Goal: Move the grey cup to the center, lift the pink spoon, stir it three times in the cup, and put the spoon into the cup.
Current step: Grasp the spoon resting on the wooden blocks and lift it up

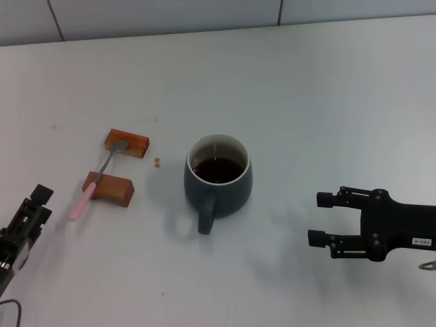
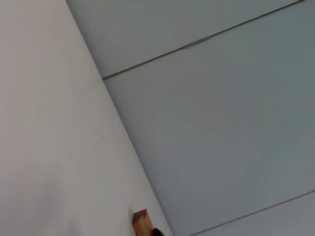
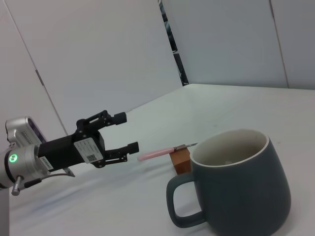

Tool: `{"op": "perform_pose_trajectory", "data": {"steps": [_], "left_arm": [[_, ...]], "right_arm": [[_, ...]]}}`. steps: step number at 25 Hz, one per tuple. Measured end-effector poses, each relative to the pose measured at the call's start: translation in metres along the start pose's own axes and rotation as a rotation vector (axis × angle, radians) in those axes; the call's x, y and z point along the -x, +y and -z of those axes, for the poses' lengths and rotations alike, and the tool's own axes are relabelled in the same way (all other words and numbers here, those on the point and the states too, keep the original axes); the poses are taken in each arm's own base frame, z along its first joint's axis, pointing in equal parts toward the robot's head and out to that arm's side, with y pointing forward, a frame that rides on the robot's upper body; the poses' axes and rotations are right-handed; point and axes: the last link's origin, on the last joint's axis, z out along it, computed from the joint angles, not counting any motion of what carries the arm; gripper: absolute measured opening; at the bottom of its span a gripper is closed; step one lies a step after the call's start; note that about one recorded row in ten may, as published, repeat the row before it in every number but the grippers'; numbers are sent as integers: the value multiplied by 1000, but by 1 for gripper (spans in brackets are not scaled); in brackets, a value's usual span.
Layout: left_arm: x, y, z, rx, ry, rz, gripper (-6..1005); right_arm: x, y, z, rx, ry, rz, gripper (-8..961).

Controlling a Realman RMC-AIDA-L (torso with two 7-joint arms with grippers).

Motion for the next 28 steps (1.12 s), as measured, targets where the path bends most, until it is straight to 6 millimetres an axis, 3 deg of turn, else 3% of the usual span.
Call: {"op": "perform_pose_trajectory", "data": {"steps": [28], "left_arm": [[14, -4, -9, -43, -49, 57, 844]], "right_arm": [[-2, 0, 3, -7, 13, 2, 810]]}}
